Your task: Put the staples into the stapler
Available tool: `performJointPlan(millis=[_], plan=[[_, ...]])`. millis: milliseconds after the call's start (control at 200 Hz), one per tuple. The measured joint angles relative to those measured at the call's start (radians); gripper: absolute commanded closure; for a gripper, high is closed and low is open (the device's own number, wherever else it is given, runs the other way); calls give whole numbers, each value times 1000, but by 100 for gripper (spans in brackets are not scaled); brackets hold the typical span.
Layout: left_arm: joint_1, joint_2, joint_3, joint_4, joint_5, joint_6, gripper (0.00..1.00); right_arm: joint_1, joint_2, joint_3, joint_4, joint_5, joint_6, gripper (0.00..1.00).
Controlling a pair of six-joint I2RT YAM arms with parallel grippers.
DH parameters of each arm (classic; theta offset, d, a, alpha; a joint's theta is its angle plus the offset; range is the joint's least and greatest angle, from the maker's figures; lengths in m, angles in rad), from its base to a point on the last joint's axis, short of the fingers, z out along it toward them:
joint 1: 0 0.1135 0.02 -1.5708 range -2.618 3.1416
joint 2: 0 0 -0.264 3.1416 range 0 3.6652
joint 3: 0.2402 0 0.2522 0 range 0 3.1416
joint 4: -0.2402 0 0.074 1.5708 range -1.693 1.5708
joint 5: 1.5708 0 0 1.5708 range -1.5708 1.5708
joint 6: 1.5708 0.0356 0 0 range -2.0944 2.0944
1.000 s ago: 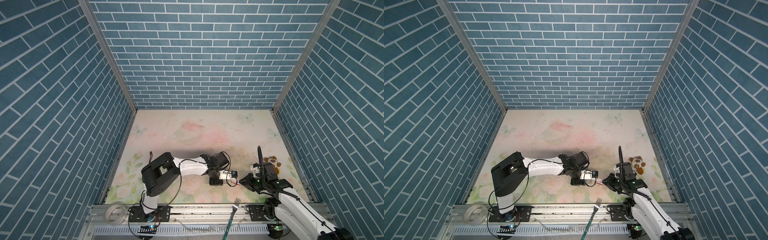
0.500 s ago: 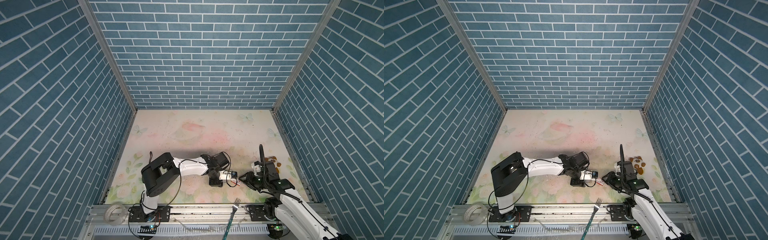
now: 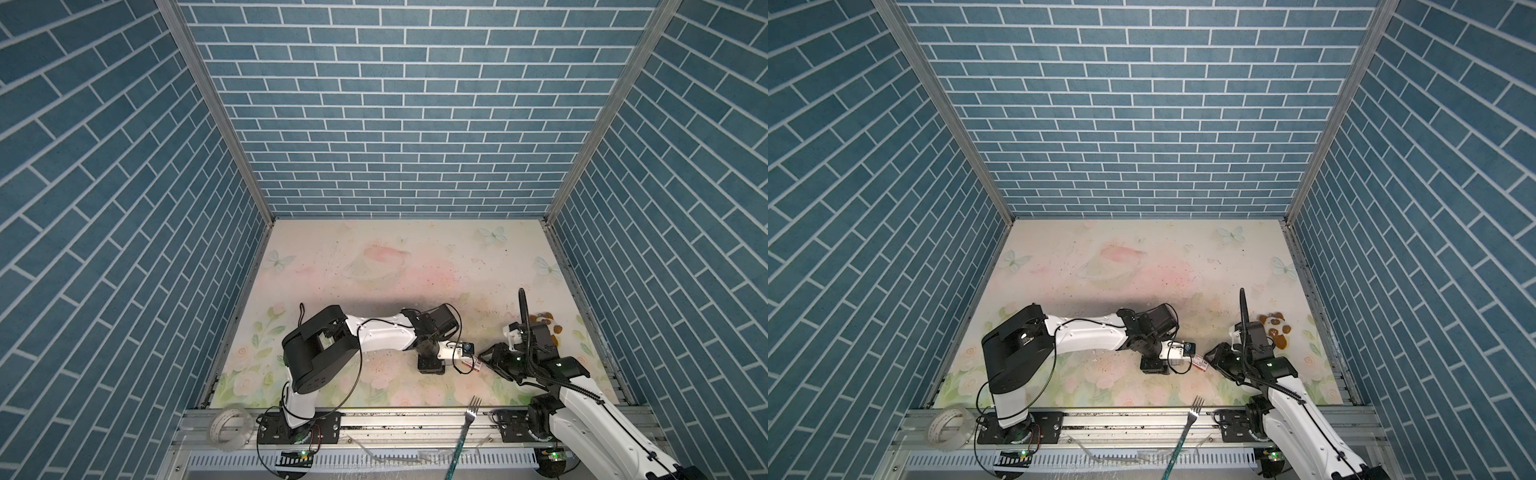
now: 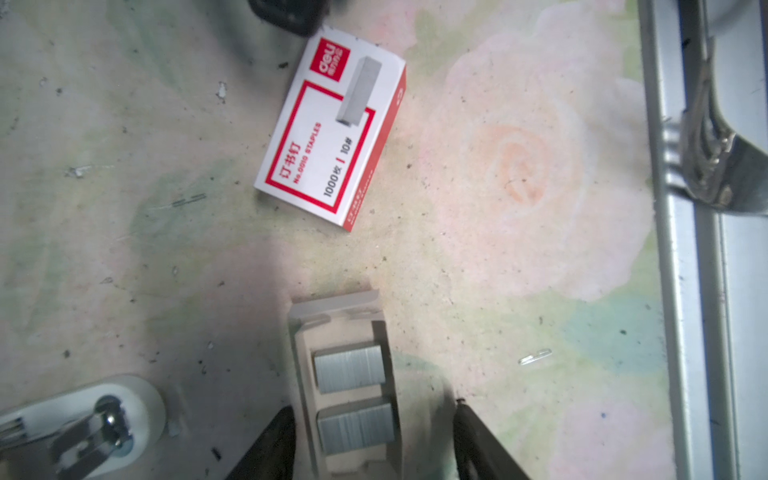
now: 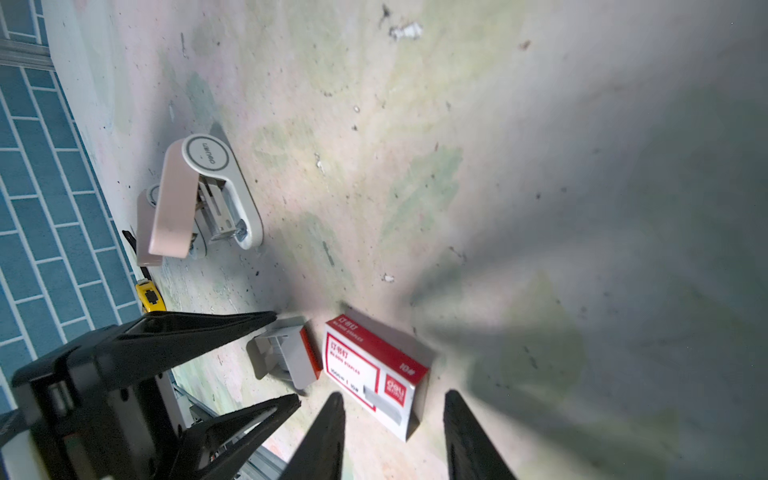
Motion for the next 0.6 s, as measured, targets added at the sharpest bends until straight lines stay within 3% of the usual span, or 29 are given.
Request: performJointPlan(millis=[325,600], plan=[[0,-2,0,-1,-16,0,35,0,-26,3,-5,0,0,57],[2,-70,0,-104,-21,18,35,0,-46,6,-26,7,0,56]])
